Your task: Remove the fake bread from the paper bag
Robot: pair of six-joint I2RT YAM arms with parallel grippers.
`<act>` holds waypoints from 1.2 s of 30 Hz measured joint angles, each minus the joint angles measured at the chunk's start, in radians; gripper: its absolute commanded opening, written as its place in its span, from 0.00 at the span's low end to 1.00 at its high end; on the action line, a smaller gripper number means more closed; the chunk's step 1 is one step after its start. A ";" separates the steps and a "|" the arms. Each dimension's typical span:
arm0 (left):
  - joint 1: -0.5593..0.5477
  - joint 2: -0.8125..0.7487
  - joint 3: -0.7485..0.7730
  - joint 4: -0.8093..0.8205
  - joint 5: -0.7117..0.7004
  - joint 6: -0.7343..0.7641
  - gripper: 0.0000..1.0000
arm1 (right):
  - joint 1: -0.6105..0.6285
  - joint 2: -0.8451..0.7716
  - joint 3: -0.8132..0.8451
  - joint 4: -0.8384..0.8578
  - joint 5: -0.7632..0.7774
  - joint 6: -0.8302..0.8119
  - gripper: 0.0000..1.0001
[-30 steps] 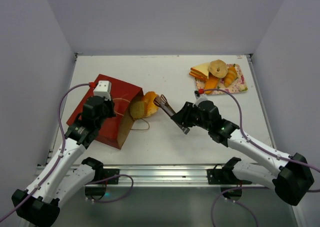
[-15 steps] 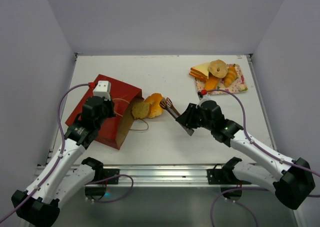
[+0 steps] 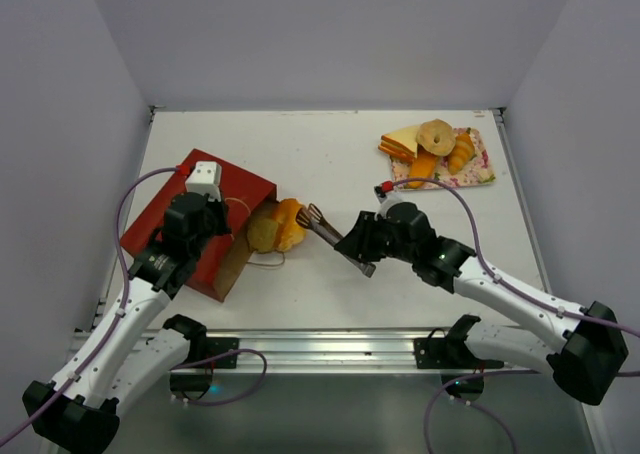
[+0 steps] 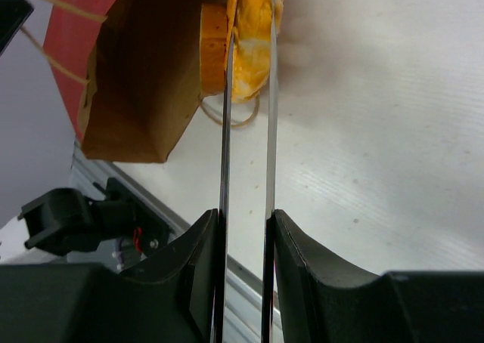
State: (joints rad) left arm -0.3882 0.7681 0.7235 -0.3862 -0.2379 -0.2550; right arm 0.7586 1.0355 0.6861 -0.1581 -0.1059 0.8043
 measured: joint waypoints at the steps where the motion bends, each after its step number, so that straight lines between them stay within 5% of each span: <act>1: 0.000 0.000 0.000 0.000 0.000 0.000 0.00 | 0.025 0.009 0.011 0.001 0.001 0.005 0.21; 12: 0.000 0.000 0.000 0.000 0.003 0.000 0.00 | 0.159 0.037 0.146 0.006 0.044 0.021 0.20; 24: 0.000 -0.001 0.000 0.000 0.007 0.000 0.00 | 0.146 -0.085 0.218 -0.285 0.273 -0.079 0.22; 36: 0.000 -0.005 0.000 0.000 0.019 0.000 0.00 | -0.239 -0.115 0.306 -0.423 0.252 -0.212 0.22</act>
State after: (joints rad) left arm -0.3882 0.7635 0.7235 -0.3859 -0.2188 -0.2546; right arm 0.5198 0.9207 0.9920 -0.5812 0.1459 0.5926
